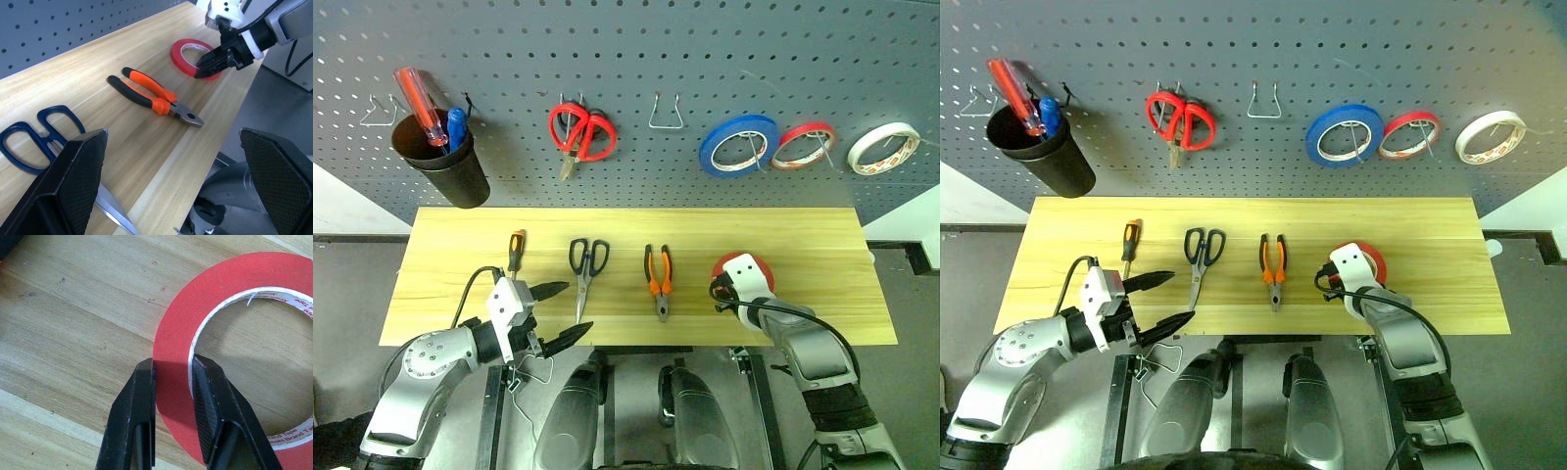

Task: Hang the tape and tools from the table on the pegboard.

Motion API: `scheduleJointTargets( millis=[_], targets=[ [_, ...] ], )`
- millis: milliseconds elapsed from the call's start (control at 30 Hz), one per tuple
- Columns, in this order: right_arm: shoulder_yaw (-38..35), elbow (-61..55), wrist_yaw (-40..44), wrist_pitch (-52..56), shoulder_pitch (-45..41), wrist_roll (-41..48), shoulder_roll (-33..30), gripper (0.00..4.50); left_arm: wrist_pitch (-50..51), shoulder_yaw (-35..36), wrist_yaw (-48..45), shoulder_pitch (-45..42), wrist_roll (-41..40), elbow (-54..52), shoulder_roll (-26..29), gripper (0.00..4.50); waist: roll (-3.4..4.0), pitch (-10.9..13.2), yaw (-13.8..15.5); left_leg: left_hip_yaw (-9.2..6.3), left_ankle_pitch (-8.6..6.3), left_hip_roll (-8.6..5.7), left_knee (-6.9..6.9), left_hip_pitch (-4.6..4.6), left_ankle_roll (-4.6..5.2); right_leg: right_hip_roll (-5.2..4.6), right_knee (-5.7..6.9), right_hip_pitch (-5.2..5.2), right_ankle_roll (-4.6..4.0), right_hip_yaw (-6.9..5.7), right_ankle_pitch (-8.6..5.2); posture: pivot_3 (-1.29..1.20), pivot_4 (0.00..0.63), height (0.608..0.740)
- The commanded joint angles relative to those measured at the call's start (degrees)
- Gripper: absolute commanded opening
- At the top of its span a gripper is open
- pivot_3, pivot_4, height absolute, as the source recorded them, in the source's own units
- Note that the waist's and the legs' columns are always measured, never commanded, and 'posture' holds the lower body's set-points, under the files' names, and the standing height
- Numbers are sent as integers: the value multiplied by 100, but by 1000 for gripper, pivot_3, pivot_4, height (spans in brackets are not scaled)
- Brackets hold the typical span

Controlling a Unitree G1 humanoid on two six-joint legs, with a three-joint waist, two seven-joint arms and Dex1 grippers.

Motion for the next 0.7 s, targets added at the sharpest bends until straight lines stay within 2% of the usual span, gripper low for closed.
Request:
scheduleJointTargets(
  millis=[33,700],
  targets=[
    [14,337,-52,117,193,-56,-65,685,-191,-15,-96,93,-17,-83,13,4500,0,0,0,0,0,0,0,0,0,0,0,0,0,0,0,98,385,703],
    [-75,299,-12,86,171,7,-155,685,-520,-101,-171,115,24,125,-41,4500,0,0,2,0,0,0,0,0,0,0,0,0,1,0,1,89,378,703]
  ],
)
